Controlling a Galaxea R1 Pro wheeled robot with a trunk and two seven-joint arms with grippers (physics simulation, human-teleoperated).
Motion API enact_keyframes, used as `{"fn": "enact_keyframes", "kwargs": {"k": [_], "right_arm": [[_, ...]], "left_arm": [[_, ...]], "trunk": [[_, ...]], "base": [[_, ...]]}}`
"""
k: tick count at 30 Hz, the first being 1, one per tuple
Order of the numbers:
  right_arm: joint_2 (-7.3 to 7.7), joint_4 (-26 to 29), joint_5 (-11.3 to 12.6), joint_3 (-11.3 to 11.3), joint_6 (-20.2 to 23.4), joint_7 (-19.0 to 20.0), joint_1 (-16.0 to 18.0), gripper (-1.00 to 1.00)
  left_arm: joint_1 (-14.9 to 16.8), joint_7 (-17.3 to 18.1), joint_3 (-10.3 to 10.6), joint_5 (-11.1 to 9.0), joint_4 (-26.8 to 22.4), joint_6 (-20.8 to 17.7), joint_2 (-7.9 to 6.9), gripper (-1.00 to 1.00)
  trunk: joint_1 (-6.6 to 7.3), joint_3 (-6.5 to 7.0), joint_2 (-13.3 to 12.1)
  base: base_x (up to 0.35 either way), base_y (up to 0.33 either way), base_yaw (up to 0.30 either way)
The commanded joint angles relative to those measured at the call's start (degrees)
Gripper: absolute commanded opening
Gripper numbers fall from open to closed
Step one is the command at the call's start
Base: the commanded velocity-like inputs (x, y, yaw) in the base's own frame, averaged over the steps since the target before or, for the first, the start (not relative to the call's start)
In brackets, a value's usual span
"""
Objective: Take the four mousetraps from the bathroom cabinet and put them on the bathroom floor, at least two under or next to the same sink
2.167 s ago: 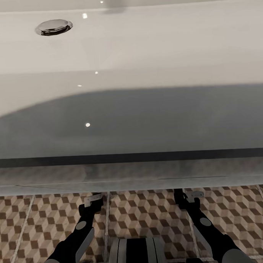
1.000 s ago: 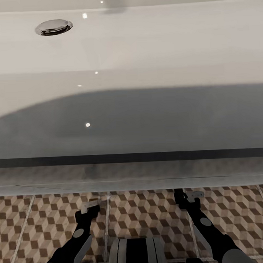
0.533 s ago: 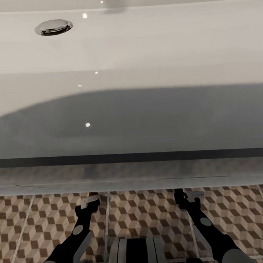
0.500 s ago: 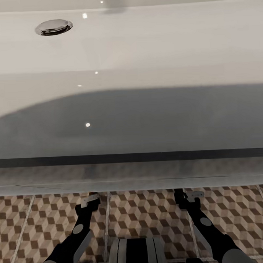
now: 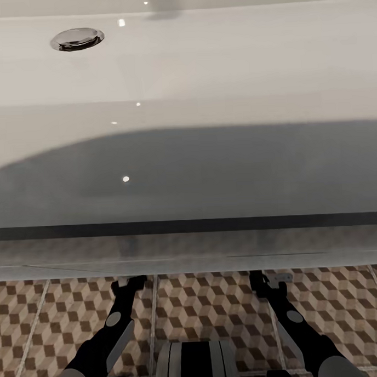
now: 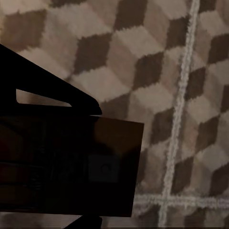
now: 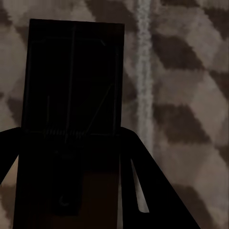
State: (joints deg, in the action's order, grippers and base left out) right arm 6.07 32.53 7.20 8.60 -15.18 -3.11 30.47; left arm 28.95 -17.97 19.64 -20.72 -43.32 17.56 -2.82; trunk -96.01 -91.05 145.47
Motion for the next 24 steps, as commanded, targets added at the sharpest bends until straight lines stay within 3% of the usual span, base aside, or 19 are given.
{"fn": "enact_keyframes", "kwargs": {"k": [1,7,10,14,17,24], "right_arm": [[0.08,0.2,0.8,0.46,-0.26,-0.14,0.03,-1.0],[0.08,0.78,0.8,0.46,-0.24,-0.14,0.03,-1.0],[0.08,0.85,0.8,0.46,-0.22,-0.14,0.03,-1.0],[0.08,0.86,0.8,0.46,-0.21,-0.14,0.03,-1.0],[0.08,0.87,0.8,0.46,-0.26,-0.14,0.03,-1.0],[0.08,1.26,0.81,0.46,-0.28,-0.14,0.03,-1.0]], "left_arm": [[0.07,-0.48,0.48,-0.25,-0.1,0.26,-0.12,-1.0],[0.13,1.14,0.45,1.17,-1.43,0.33,-0.1,-1.0],[0.14,5.66,0.38,1.5,-1.83,0.34,-0.02,-1.0],[0.14,9.08,-0.74,1.56,-1.39,0.57,0.04,-1.0],[0.14,10.06,-2.32,1.62,-0.48,0.76,0.19,-1.0],[0.14,10.55,-3.21,1.69,0.56,2.69,0.44,-1.0]], "trunk": [[0.01,-0.03,0.01],[0.01,-0.03,0.01],[0.01,-0.03,0.01],[0.01,-0.03,0.01],[0.01,-0.03,0.01],[0.01,-0.03,0.01]], "base": [[0.0,0.0,0.0],[0.0,0.0,0.0],[0.0,0.0,0.0],[0.0,0.0,0.0],[0.0,0.0,0.0],[0.0,0.0,0.0]]}}
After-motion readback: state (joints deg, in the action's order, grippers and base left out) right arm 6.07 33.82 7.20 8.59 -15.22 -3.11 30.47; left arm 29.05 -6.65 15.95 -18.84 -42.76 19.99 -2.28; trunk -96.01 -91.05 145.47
